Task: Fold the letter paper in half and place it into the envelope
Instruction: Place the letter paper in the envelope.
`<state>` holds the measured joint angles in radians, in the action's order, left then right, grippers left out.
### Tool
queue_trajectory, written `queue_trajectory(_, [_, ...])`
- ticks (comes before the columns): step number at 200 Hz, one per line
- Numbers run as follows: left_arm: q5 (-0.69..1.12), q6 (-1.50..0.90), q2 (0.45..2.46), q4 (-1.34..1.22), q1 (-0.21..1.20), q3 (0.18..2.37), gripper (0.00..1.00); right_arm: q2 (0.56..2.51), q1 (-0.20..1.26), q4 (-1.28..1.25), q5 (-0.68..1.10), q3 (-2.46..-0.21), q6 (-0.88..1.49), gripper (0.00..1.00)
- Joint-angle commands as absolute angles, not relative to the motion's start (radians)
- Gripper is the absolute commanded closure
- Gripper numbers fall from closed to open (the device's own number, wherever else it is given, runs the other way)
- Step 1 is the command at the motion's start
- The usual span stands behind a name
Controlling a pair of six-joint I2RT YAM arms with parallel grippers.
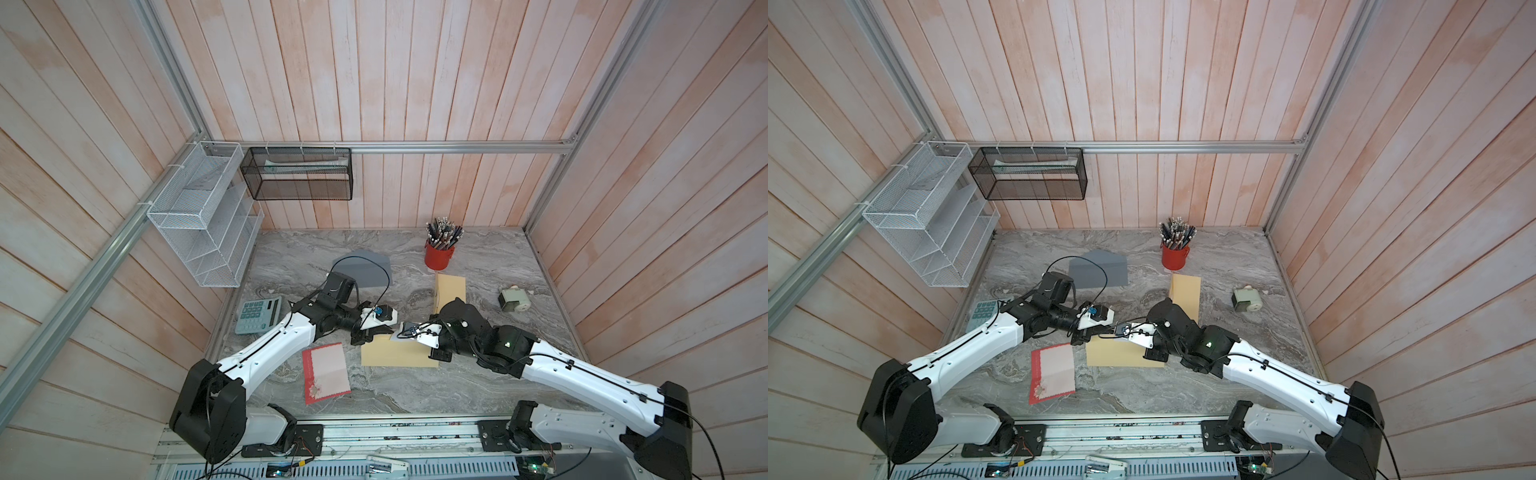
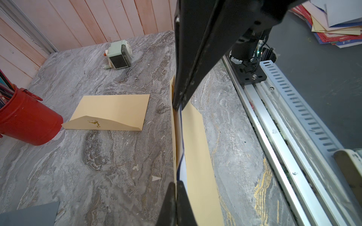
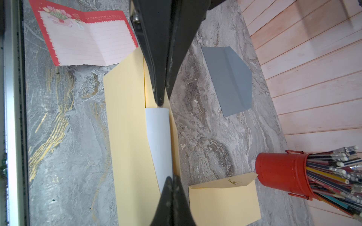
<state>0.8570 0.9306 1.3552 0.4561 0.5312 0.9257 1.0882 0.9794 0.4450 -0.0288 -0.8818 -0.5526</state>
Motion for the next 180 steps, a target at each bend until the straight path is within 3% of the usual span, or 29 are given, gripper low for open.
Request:
queue_trajectory(1, [0.885,0.915,1.357,0.449,0.528,0.958,1.0,1.086,0.985,0.447,-0.002,-0.877,-0.545,1.0])
queue_trajectory(180, [0.917,0.909,1.35,0.442,0.527,0.959,1.0,1.232,1.013,0.397,-0.03,-0.903,-0.478,1.0])
